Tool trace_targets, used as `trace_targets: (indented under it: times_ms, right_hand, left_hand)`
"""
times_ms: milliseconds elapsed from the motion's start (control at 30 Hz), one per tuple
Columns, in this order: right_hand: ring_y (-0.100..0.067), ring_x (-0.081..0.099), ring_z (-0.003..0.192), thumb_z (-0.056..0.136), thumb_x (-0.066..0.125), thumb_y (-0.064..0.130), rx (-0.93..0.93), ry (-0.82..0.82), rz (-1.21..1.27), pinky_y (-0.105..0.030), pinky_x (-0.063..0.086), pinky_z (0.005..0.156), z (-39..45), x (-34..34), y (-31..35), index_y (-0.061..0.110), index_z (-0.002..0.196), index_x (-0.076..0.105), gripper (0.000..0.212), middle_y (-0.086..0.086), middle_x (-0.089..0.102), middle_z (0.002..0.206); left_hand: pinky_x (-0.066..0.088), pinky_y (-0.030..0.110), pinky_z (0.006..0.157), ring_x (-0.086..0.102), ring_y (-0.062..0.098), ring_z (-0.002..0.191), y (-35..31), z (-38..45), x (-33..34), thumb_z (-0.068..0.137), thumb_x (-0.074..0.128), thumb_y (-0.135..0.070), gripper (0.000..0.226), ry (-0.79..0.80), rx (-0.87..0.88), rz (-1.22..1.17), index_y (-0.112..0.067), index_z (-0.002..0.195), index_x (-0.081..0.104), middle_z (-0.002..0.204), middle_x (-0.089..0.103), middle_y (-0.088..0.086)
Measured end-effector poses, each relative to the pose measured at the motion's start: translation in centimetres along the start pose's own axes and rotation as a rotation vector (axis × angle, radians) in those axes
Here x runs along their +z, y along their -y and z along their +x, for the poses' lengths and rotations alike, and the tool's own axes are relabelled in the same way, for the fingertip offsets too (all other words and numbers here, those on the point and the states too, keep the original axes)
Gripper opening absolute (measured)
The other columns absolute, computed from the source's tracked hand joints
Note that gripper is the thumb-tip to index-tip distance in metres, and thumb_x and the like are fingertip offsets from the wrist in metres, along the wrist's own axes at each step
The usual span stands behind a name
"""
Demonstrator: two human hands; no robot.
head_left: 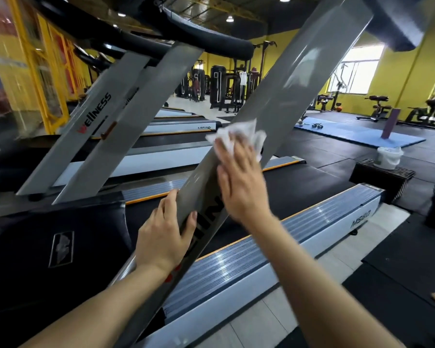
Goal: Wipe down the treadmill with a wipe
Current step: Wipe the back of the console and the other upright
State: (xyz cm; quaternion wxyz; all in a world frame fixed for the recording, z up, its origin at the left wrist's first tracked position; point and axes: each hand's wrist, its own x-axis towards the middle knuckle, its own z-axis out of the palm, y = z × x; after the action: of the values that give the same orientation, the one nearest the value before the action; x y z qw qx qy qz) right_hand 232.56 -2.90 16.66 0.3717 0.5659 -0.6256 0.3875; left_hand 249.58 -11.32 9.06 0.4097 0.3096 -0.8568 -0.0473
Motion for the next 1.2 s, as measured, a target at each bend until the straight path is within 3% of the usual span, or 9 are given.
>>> trace_targets:
  times_ms: [133,300,400,467,633,833,1000,1100,1200]
  right_hand:
    - [-0.029,0.038,0.145,0.105,0.041,0.022,0.083,-0.037,-0.111,-0.05,0.024,0.122,5.5,-1.4,-1.7,0.012,0.128,0.065,0.035,-0.012,0.055,0.143]
    - [-0.034,0.054,0.129,0.101,0.046,0.02,-0.183,0.179,0.001,-0.05,0.023,0.123,-0.9,2.1,4.4,0.006,0.115,0.07,0.032,-0.013,0.067,0.116]
    - [-0.028,0.051,0.135,0.103,0.046,0.022,-0.287,0.247,0.022,-0.046,0.025,0.123,-2.5,2.6,5.4,0.008,0.126,0.068,0.035,-0.011,0.065,0.131]
    - [-0.028,0.043,0.143,0.104,0.043,0.023,-0.288,0.212,-0.016,-0.044,0.022,0.124,-1.2,1.7,3.6,0.009,0.139,0.059,0.041,-0.012,0.056,0.144]
    - [-0.019,0.0,0.157,0.108,0.036,0.027,0.163,-0.011,0.042,-0.042,0.005,0.127,0.3,0.7,0.6,0.015,0.161,0.02,0.057,-0.006,0.012,0.169]
    - [-0.026,-0.003,0.157,0.107,0.029,0.038,0.412,-0.021,0.313,-0.057,0.013,0.124,-11.5,7.0,4.7,0.014,0.162,0.005,0.064,-0.003,-0.002,0.17]
    - [-0.029,0.001,0.157,0.108,0.02,0.046,0.332,-0.092,0.326,-0.059,0.012,0.123,-8.6,6.5,3.4,0.008,0.16,0.012,0.065,-0.011,0.007,0.169]
    - [-0.029,0.004,0.157,0.106,0.026,0.043,0.203,-0.113,0.241,-0.056,0.008,0.125,-2.9,5.3,2.7,0.011,0.159,0.021,0.062,-0.013,0.014,0.168]
    - [-0.03,0.007,0.156,0.104,0.032,0.042,0.142,-0.087,0.235,-0.055,0.011,0.125,-5.0,6.5,3.0,0.014,0.159,0.021,0.062,-0.016,0.017,0.167]
  left_hand:
    - [0.056,0.044,0.073,0.067,0.03,0.105,0.0,0.0,-0.3,0.099,0.037,-0.057,0.065,0.024,0.001,-0.033,-0.012,0.146,0.042,0.127,0.065,0.007]
    - [0.053,0.047,0.084,0.063,0.039,0.111,0.2,0.1,-1.0,0.093,0.05,-0.052,0.072,0.114,-0.078,-0.123,-0.004,0.146,0.043,0.128,0.064,0.017]
    - [0.043,0.045,0.1,0.053,0.038,0.124,0.8,-0.2,-1.5,0.089,0.059,-0.042,0.068,0.173,-0.157,-0.178,-0.003,0.143,0.043,0.134,0.057,0.019]
    - [0.043,0.046,0.104,0.052,0.034,0.125,1.7,-1.9,-1.7,0.091,0.048,-0.056,0.072,0.147,-0.13,-0.114,-0.009,0.145,0.041,0.137,0.054,0.013]
    - [0.043,0.049,0.105,0.054,0.031,0.126,2.9,-4.5,-1.3,0.099,0.031,-0.06,0.075,0.147,-0.097,-0.026,-0.022,0.161,0.016,0.154,0.041,0.008]
    - [0.04,0.046,0.111,0.048,0.028,0.135,3.2,-4.4,-1.3,0.098,0.036,-0.061,0.079,0.169,-0.057,-0.052,-0.023,0.161,0.01,0.157,0.037,0.005]
    - [0.037,0.048,0.117,0.04,0.025,0.141,3.6,-3.7,-1.2,0.093,0.041,-0.065,0.088,0.2,-0.029,-0.064,-0.027,0.162,0.003,0.161,0.03,0.001]
    - [0.035,0.045,0.119,0.037,0.023,0.144,3.5,-3.9,-1.1,0.089,0.048,-0.065,0.093,0.223,-0.065,-0.076,-0.03,0.162,0.001,0.162,0.026,-0.003]
    - [0.03,0.04,0.122,0.03,0.016,0.149,3.2,-3.9,-1.4,0.088,0.062,-0.056,0.1,0.246,-0.079,-0.087,-0.03,0.162,-0.001,0.163,0.022,-0.007]
